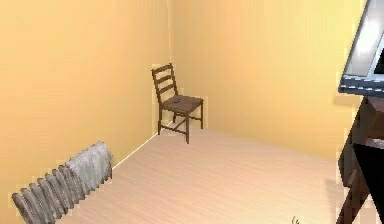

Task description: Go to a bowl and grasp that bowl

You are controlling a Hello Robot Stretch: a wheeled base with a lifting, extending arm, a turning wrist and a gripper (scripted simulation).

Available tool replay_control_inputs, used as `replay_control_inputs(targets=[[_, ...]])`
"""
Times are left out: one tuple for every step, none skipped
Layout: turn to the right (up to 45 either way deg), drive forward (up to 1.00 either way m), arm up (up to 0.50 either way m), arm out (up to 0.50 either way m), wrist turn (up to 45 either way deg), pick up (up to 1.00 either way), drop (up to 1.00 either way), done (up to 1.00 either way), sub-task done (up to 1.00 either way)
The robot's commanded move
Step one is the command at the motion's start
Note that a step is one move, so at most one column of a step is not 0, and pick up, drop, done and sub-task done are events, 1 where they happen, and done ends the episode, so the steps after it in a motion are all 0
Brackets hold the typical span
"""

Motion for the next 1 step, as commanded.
replay_control_inputs(targets=[[0.0, 0.0, 0.0, 0.0, 0.0, 0.0, 0.0, 1.0, 0.0]])
